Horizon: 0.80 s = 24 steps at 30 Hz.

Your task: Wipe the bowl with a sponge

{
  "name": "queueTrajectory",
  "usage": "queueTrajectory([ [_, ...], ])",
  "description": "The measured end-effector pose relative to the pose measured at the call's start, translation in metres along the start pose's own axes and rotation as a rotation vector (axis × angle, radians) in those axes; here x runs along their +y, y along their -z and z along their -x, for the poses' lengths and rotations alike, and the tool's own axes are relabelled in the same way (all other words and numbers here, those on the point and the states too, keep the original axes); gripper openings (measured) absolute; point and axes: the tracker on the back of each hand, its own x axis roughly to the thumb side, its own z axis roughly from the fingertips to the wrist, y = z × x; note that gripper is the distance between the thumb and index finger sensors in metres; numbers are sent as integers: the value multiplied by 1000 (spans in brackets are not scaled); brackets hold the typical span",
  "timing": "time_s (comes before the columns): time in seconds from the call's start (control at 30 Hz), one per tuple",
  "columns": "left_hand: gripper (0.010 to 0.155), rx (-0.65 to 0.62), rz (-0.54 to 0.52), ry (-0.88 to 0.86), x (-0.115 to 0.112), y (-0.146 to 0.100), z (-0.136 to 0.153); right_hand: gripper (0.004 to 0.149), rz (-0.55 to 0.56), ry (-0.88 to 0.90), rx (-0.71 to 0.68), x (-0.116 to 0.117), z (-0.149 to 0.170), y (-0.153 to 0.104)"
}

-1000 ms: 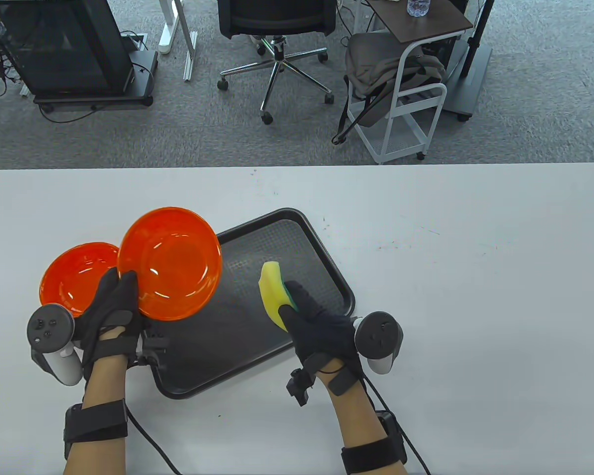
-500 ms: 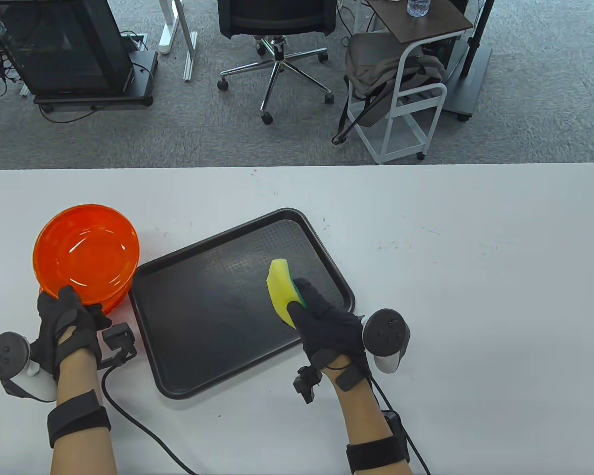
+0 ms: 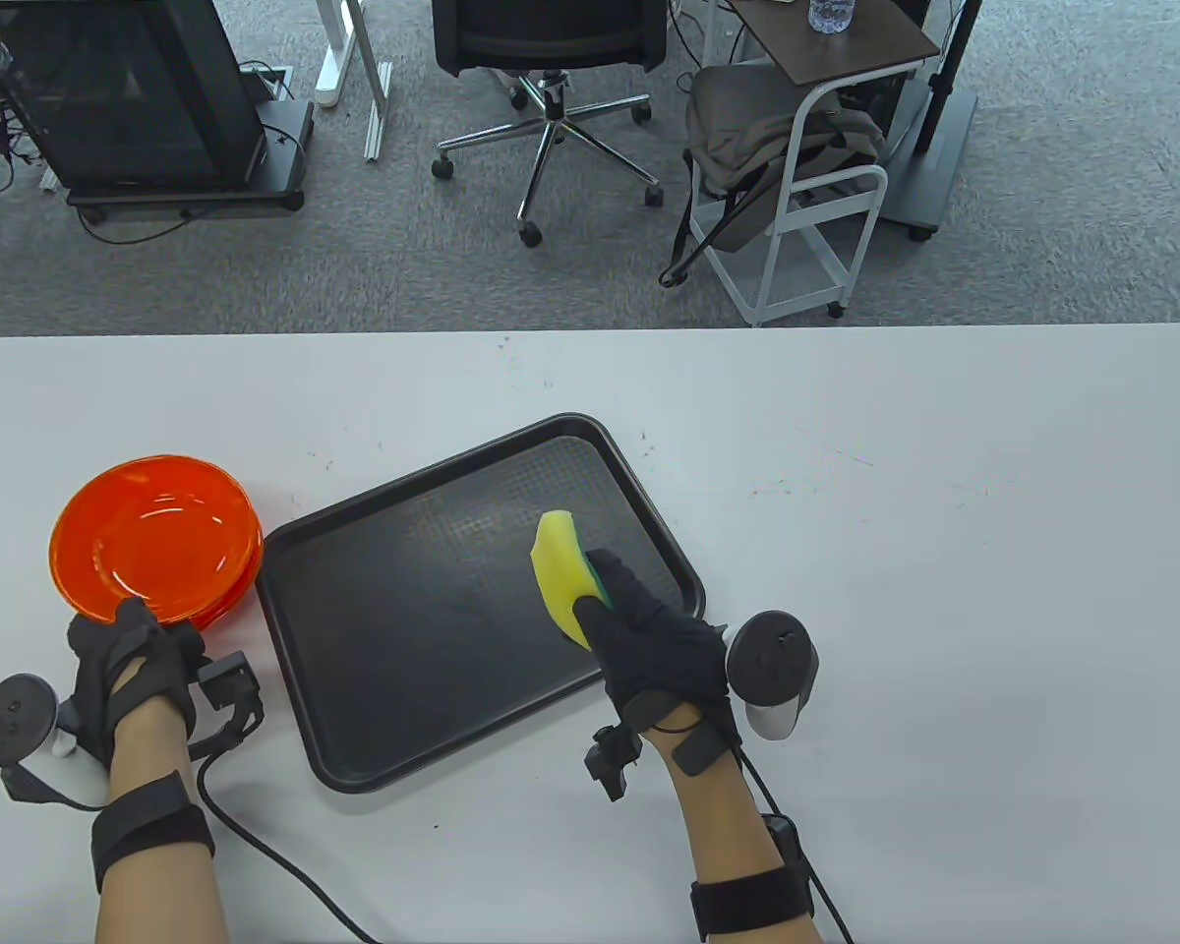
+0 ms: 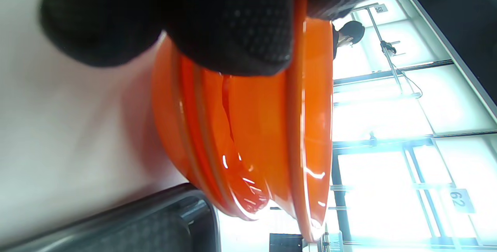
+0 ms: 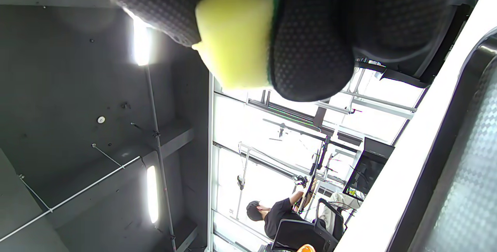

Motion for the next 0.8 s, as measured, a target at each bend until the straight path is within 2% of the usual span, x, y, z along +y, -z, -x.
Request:
queueTrajectory([
  [0.33,69,36,-51,30,1,3,12,51,-15,6,-2,2,-1,0],
  [0.6,89,67,92,84,2,-3,2,51,-16,6,-4,2,-1,0],
  [0.8,92,21,111,107,5,-10,-9,51,-23,-8,-6,1,-1,0],
])
